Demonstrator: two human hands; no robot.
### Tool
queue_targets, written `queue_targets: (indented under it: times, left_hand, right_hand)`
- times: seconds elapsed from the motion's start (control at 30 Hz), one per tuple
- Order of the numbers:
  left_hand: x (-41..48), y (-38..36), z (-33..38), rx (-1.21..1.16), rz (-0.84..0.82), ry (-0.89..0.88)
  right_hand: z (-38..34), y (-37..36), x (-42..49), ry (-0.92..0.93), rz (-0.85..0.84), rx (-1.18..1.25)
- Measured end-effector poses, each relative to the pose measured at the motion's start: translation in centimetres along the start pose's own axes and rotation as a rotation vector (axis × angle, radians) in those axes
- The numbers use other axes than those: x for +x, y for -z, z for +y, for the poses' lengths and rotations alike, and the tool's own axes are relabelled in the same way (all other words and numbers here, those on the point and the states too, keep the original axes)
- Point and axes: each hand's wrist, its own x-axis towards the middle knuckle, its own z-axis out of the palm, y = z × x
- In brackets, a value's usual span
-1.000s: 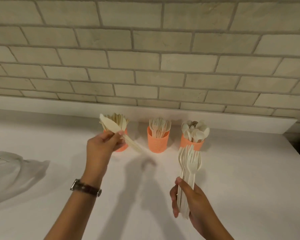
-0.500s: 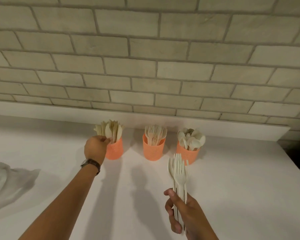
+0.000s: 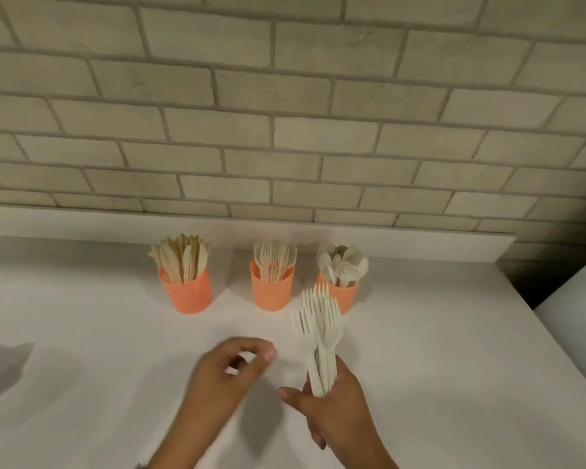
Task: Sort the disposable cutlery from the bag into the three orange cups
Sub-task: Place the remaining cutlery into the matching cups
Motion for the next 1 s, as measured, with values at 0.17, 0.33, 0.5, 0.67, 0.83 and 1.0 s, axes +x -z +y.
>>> queue_targets:
  times: [0.17,0.33,0.5,0.67,0.83,1.0]
  left_hand:
    - [-3.0,-3.7,-0.3,0.068,-0.083,-0.064]
    - [-3.1,-3.7,0.4,-0.125,0.014,0.032]
    - [-2.7,-1.8,0.5,-0.298,-0.125,0.129]
    - [-3.0,-1.5,0.9,-0.361,-0.250,0.125]
    - [-3.2,-2.4,0.9,-0.456,-0.196,0.141]
    - [-3.5,-3.3,1.1,-0.576,-0.086,0.212]
  right_hand:
    - [0.4,-1.2,-0.7,0.093,0.015,-0.077]
    - [0.5,-1.0,-1.3,0.282,-0.038,-0.344]
    - [-0.6,-0.1,-1.4,0.189,-0.243,0.006]
    - [-0.5,-0.2,-1.5,0.120,-0.254,0.143]
    - [-0.4,-0.9,-2.0,0.076,-0.118,0.200]
    - [0.0,-1.2,-2.2,0.144,-0.005,0.203]
